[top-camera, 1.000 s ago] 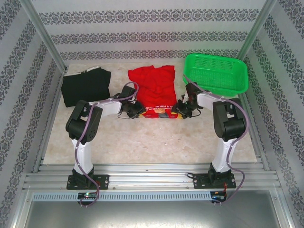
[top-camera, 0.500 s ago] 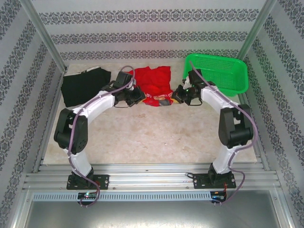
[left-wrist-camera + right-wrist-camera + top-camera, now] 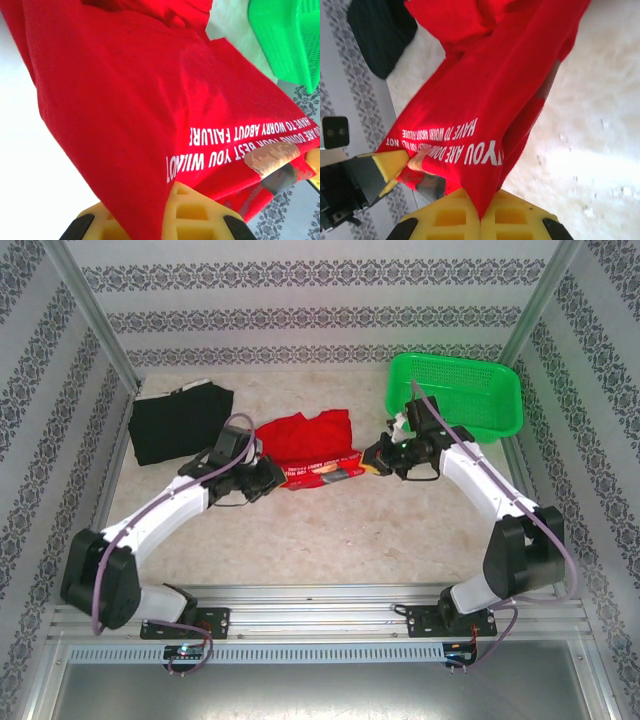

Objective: Fold and stack the t-shirts

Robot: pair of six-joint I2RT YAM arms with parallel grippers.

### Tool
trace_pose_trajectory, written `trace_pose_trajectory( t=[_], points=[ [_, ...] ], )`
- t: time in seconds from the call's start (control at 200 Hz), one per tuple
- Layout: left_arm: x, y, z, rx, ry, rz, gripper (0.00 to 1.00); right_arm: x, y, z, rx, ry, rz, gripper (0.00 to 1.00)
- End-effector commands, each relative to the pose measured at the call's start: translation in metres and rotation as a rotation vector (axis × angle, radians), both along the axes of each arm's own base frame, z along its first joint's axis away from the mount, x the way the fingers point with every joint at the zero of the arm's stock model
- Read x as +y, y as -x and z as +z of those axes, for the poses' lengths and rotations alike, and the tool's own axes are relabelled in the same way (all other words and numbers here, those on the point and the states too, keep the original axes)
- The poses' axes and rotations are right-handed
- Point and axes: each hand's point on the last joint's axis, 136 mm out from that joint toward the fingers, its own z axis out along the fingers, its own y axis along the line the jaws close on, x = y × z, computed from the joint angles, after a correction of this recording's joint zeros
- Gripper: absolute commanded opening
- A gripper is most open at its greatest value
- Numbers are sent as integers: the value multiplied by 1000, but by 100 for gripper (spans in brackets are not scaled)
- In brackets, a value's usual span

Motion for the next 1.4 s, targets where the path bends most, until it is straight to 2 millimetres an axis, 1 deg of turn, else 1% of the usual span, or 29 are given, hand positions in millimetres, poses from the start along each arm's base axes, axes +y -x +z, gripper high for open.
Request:
trace_pose_trajectory(
  t=[0.0, 0.075, 0.175, 0.275, 0.315, 0.36, 0.45, 0.565, 0.739, 0.809, 0.884, 0.984, 1.089, 1.234, 1.309, 1.394],
  points=[
    [11, 27, -20, 73, -11, 73, 0, -6, 32, -17, 83, 37, 2, 0],
    [9, 41, -29, 105, 0, 78, 0, -3, 45, -26, 121, 39, 10, 0],
    [9, 59, -37, 144, -10, 76, 0, -1, 57, -30, 147, 64, 34, 0],
    [18, 75, -45, 182, -29, 99, 0, 2, 57, -33, 155, 75, 50, 0],
    [22, 77, -47, 184, -39, 111, 0, 1, 54, -36, 151, 86, 56, 0],
    [24, 75, -45, 182, -41, 118, 0, 1, 47, -36, 142, 95, 58, 0],
    [18, 64, -36, 160, -23, 110, 0, 5, 31, -28, 114, 95, 71, 0],
    [12, 40, -25, 141, -2, 94, 0, 10, 9, -19, 83, 104, 86, 0],
    [20, 2, -8, 102, 53, 123, 0, 17, -29, -9, 29, 110, 95, 0],
    [25, -11, -6, 97, 77, 129, 0, 19, -43, -11, 33, 119, 103, 0],
    [26, -25, -3, 88, 93, 114, 0, 23, -60, -15, 20, 119, 100, 0],
    [31, -41, -6, 85, 100, 111, 0, 28, -84, -19, 12, 128, 99, 0],
    [39, -63, -7, 72, 123, 124, 0, 31, -107, -21, -2, 135, 98, 0],
    [39, -89, 0, 45, 138, 107, 0, 29, -129, -26, -6, 160, 90, 0],
    [41, -101, 3, 33, 146, 102, 0, 24, -136, -31, -3, 173, 79, 0],
    [42, -110, 1, 34, 154, 98, 0, 20, -143, -38, 9, 173, 69, 0]
  ],
)
